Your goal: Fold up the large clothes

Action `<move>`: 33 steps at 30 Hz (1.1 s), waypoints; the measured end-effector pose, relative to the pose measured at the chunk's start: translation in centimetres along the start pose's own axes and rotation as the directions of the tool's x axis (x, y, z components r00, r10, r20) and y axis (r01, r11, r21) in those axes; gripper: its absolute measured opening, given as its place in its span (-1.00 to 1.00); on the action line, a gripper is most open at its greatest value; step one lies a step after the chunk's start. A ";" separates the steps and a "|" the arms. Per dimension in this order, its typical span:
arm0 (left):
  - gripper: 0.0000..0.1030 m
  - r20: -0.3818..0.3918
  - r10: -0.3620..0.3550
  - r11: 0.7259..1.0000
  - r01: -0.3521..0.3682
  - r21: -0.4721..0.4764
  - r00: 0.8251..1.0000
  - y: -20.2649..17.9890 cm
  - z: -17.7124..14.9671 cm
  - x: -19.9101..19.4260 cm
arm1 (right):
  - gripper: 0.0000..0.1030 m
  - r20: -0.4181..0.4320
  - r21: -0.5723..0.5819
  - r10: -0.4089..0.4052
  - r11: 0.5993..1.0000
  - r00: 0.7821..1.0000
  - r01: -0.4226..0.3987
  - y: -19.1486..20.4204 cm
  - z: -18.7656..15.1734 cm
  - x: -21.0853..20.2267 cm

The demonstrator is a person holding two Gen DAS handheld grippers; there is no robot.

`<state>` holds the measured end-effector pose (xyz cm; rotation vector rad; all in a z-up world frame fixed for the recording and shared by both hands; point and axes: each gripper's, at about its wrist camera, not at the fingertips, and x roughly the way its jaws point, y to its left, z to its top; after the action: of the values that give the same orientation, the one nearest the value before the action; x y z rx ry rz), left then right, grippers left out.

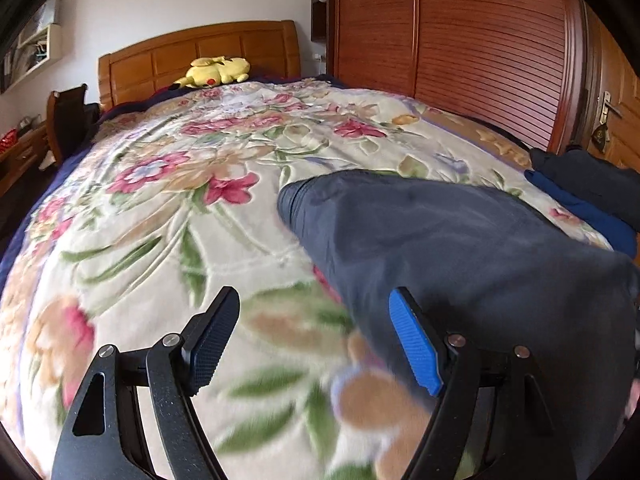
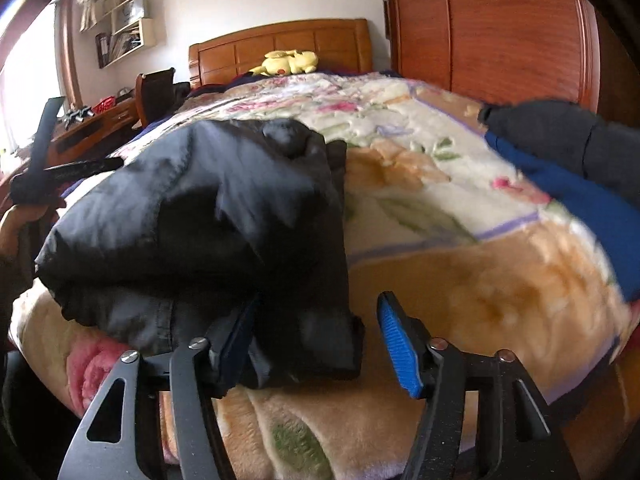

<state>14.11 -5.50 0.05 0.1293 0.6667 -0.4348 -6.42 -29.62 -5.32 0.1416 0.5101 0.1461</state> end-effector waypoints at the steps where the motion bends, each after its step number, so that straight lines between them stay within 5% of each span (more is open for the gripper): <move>1: 0.52 -0.009 -0.002 1.000 0.002 -0.009 1.000 0.1 0.8 1.1 | 0.24 -0.004 0.004 0.006 1.000 1.000 -0.006 0.0 -0.1 0.2; 8: 0.52 -0.083 -0.032 0.999 0.030 -0.025 0.996 0.5 4.5 7.7 | 0.23 0.020 0.052 0.011 0.999 1.000 -0.012 -0.1 -0.6 0.4; 12: 0.52 -0.106 -0.067 0.997 0.063 -0.046 0.992 0.8 4.9 9.8 | 0.00 0.030 0.082 0.039 0.996 0.999 -0.041 -0.1 -1.4 0.4; 18: 0.02 -0.126 -0.131 0.991 0.127 -0.045 0.983 0.3 4.8 10.7 | -0.01 0.033 0.124 0.041 0.991 0.999 -0.044 0.1 -1.2 0.9; 22: -0.53 -0.145 -0.177 0.984 0.171 -0.054 0.973 -0.3 4.8 10.9 | -0.01 0.043 0.111 0.030 0.993 0.999 -0.035 0.7 -1.2 1.2; 24: -0.65 -0.142 -0.147 0.989 0.145 -0.019 0.979 -1.0 4.8 10.4 | -0.55 0.051 0.118 0.097 0.988 0.994 -0.103 0.6 -1.5 1.1; 25: -0.76 -0.133 -0.121 0.992 0.123 0.002 0.984 -1.4 4.9 10.0 | -0.59 0.056 0.125 0.112 0.985 0.992 -0.119 0.6 -1.6 1.0; 27: -0.83 -0.116 -0.093 0.995 0.095 0.012 0.989 -1.4 5.2 9.2 | -0.77 0.088 0.089 0.097 0.991 0.991 -0.105 0.9 -1.5 0.3; 33: -0.86 -0.042 -0.023 0.999 0.025 0.038 0.999 -1.3 6.0 5.4 | -0.85 0.181 0.013 0.090 0.995 0.979 -0.094 0.8 -0.4 -2.3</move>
<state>20.78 -10.13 1.39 0.1676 0.7016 -0.4696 -8.64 -29.16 -4.41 0.1980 0.3248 0.2160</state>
